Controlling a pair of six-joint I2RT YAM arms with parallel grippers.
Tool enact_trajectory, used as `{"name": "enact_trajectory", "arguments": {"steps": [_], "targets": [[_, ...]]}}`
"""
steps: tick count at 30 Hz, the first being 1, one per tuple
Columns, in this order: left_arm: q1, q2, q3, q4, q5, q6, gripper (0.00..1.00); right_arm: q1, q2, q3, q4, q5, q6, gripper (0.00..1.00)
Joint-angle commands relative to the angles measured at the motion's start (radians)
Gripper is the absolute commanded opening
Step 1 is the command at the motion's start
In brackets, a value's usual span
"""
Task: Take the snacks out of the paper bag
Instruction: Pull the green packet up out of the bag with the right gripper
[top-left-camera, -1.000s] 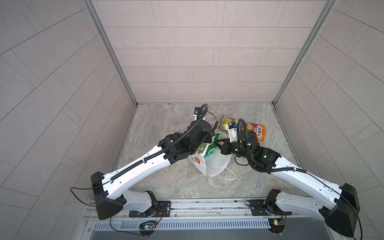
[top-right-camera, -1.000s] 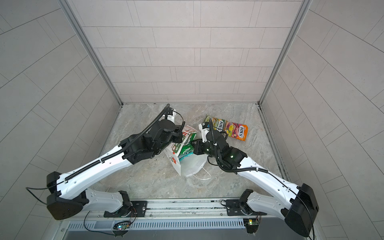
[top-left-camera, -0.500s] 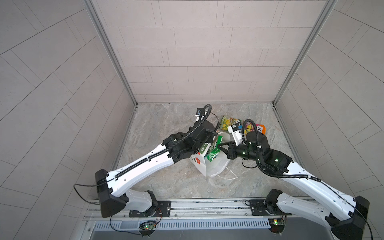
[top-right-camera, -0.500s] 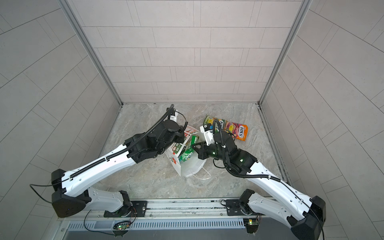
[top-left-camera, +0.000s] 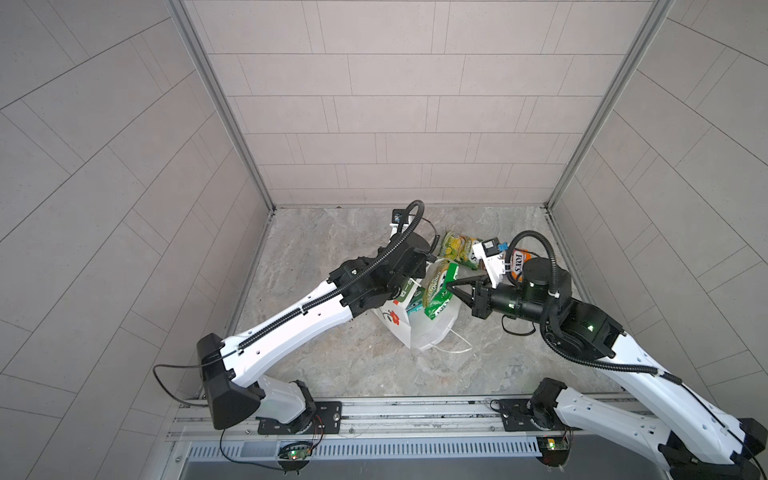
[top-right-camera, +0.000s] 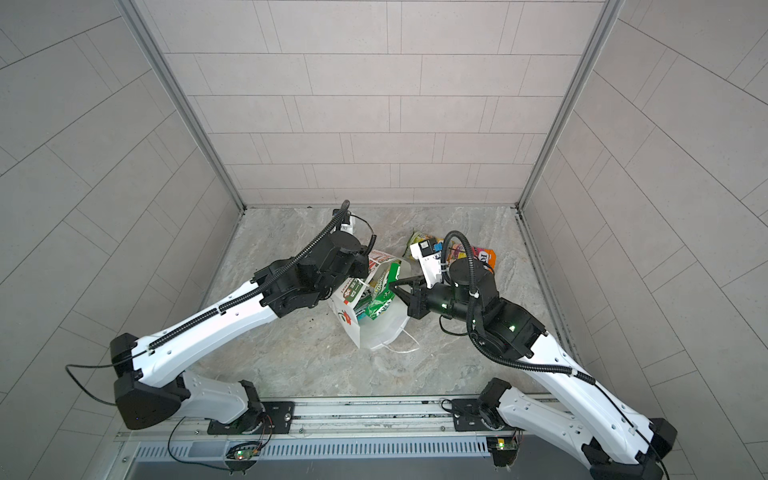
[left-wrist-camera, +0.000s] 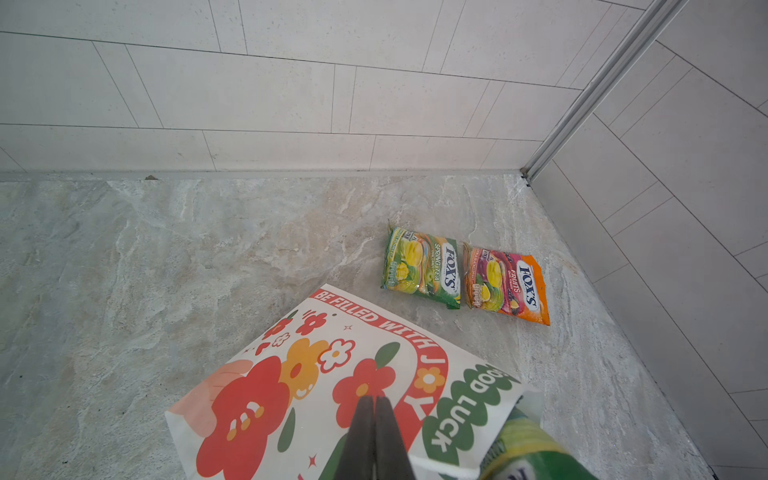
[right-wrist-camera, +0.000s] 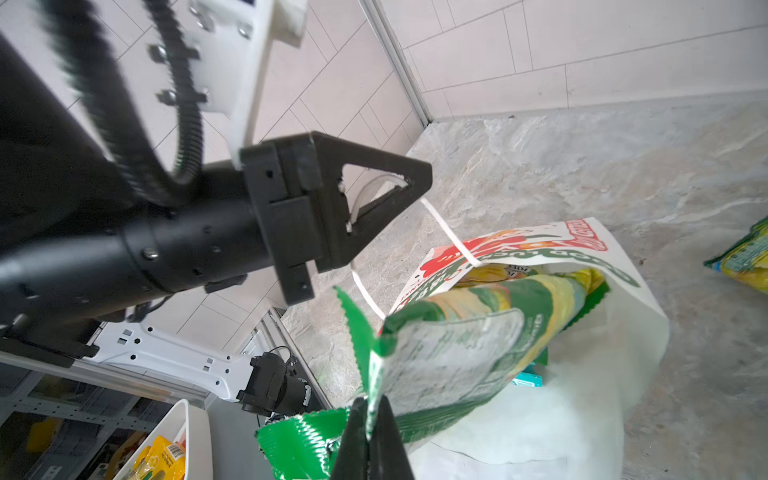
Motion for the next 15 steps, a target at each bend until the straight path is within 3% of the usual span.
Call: {"name": "enact_trajectory", "arguments": {"steps": [1, 7, 15], "targets": [[0.012, 0.003, 0.024, -0.014, -0.013, 0.008, 0.0, -0.016, -0.042, 0.074, -0.022, 0.037, -0.049, 0.0], [0.014, -0.016, 0.007, -0.01, -0.014, 0.014, 0.0, -0.045, -0.059, 0.167, -0.108, 0.127, -0.109, 0.0], [0.016, -0.05, -0.011, -0.003, -0.009, 0.028, 0.0, -0.076, -0.06, 0.275, -0.299, 0.456, -0.222, 0.0]]}}
